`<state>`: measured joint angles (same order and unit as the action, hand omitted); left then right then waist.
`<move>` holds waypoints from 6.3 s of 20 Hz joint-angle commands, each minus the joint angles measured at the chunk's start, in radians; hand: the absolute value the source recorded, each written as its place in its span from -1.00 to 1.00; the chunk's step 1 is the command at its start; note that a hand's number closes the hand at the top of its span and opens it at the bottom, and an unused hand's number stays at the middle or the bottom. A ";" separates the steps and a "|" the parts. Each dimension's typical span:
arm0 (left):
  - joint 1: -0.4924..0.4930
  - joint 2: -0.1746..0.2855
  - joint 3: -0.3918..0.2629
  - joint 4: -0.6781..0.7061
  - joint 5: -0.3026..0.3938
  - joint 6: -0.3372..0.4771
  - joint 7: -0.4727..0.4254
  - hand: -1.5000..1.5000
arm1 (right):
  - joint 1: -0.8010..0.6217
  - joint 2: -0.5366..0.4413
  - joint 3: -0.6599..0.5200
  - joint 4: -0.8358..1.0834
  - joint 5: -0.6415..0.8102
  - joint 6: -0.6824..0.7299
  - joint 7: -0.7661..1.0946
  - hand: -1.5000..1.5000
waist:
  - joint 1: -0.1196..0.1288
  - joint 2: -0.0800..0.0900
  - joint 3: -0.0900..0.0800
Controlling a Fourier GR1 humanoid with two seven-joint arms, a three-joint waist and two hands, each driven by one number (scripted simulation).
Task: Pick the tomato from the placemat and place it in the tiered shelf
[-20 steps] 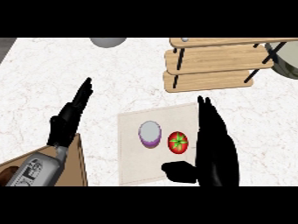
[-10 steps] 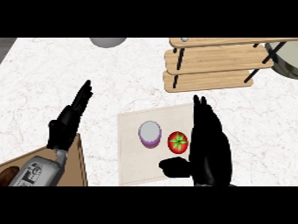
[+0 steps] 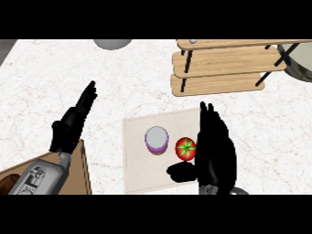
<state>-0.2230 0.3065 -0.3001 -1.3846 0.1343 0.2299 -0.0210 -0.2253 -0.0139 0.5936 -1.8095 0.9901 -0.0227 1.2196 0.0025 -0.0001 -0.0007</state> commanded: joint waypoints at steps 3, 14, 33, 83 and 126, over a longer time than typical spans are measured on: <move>0.039 -0.009 0.005 -0.022 -0.015 -0.004 -0.011 0.00 | -0.001 0.013 0.011 0.097 -0.007 -0.064 0.169 -1.00 | 0.007 0.000 0.001; 0.038 -0.015 0.022 -0.045 -0.037 -0.032 0.009 0.00 | -0.011 0.013 -0.034 0.148 -0.023 -0.057 0.145 -1.00 | 0.006 -0.001 0.001; 0.050 -0.063 0.061 -0.044 -0.091 -0.059 0.020 0.00 | 0.033 0.013 -0.005 0.264 -0.043 -0.147 0.075 -1.00 | 0.000 -0.001 0.001; 0.058 -0.136 0.136 -0.075 -0.178 -0.115 0.063 0.00 | -0.508 0.013 0.112 -0.194 0.195 -0.007 0.220 1.00 | -0.007 -0.010 -0.001; 0.021 -0.157 0.221 0.025 -0.195 -0.192 -0.010 0.00 | -0.783 -0.149 -0.576 0.478 0.304 -0.178 -0.501 1.00 | 0.005 0.004 0.000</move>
<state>-0.1918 0.1441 -0.1059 -1.4197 -0.0710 0.0570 0.0156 -1.0160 -0.1502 0.0620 -1.4302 1.2888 -0.1086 0.7575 0.0100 0.0029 -0.0003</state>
